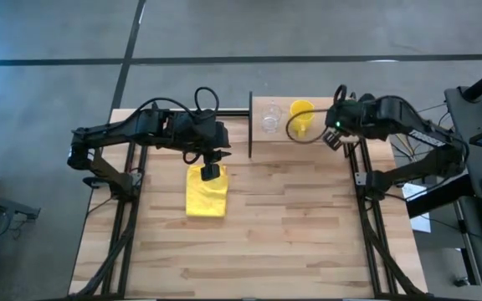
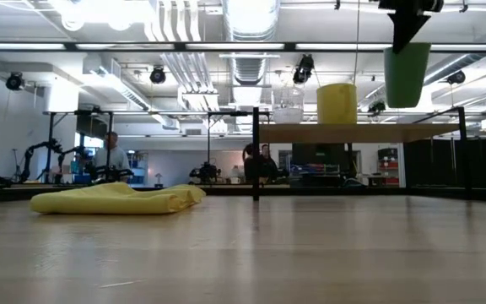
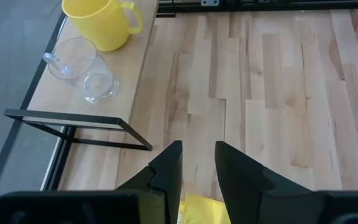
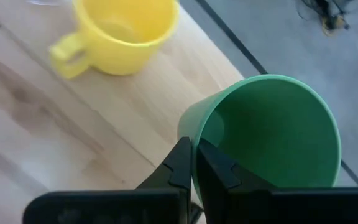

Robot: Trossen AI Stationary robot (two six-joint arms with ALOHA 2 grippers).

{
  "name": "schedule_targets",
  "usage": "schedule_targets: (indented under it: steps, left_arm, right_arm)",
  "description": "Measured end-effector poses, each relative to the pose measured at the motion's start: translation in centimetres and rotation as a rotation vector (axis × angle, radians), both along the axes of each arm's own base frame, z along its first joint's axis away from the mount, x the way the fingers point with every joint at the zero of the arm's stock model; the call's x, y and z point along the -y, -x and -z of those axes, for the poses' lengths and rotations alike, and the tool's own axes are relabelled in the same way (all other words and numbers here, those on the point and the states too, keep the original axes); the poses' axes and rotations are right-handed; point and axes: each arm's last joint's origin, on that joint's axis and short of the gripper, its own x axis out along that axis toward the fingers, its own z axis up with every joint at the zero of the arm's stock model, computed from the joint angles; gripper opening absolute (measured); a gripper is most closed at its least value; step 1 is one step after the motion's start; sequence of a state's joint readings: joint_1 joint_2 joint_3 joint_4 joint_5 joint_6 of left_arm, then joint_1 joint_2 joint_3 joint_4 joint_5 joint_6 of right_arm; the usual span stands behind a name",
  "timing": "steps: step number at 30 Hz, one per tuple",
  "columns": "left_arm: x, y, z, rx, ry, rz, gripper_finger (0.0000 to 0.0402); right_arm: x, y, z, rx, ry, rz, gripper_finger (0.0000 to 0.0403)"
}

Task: Stack small to large cups/mugs on shelf
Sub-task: Put the green cup on the shelf

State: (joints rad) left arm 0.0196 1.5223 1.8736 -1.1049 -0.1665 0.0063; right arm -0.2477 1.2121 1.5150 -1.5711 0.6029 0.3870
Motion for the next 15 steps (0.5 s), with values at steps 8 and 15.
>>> schedule_targets:
  steps: [8,15]
  left_arm:
    - [0.0,0.0,0.0,0.000,0.000,0.000,0.0082]
    - [0.0,0.0,0.0,0.000,0.000,0.000,0.0082]
  right_arm:
    - [2.6,1.1,0.2,-0.006,-0.107,0.070,0.0008]
    - [4.7,1.3,-0.1,0.063,-0.128,0.040,0.0008]
